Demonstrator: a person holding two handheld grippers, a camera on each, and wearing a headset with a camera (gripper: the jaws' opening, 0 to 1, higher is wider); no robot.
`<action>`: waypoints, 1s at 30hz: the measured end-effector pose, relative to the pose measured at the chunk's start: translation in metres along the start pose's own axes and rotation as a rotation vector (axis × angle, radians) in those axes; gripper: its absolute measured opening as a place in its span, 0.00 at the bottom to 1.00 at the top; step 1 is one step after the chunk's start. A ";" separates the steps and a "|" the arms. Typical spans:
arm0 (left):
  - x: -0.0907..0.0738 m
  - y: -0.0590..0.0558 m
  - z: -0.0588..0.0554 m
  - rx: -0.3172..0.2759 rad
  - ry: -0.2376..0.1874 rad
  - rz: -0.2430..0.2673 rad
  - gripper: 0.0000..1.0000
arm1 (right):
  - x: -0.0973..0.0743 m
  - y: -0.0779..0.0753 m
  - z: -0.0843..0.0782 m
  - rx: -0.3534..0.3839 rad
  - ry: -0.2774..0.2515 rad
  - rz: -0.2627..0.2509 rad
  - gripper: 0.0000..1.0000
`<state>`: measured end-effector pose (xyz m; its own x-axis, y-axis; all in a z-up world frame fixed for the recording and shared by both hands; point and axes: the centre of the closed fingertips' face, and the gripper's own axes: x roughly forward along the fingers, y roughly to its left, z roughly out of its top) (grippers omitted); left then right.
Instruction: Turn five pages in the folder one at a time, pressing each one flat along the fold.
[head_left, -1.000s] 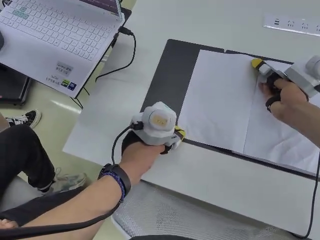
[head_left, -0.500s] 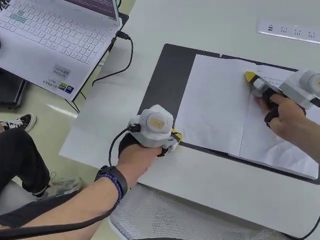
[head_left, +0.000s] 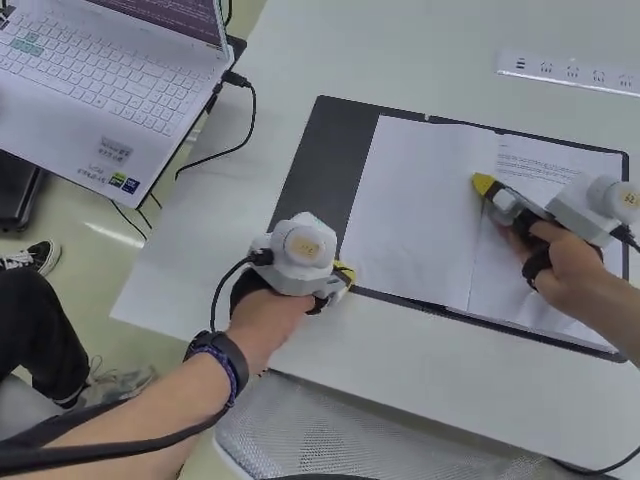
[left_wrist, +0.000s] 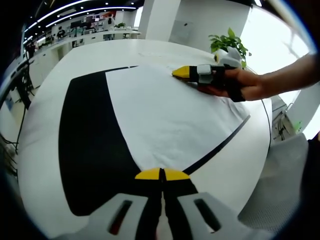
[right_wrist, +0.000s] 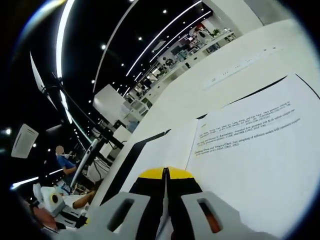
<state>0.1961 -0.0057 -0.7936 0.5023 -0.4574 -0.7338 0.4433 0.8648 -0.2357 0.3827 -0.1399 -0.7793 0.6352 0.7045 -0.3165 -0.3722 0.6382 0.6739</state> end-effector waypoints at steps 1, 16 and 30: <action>0.000 0.000 0.000 -0.004 0.001 -0.002 0.00 | -0.005 0.007 -0.005 -0.006 0.006 0.004 0.00; 0.001 0.000 0.000 -0.015 -0.002 -0.005 0.00 | -0.042 0.041 -0.028 0.007 0.007 0.029 0.00; 0.000 -0.001 0.000 0.005 -0.007 -0.007 0.00 | -0.066 0.057 -0.060 -0.047 0.089 0.069 0.00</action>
<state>0.1955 -0.0060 -0.7936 0.5042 -0.4653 -0.7275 0.4510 0.8603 -0.2377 0.2794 -0.1311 -0.7600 0.5447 0.7711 -0.3298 -0.4458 0.5993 0.6649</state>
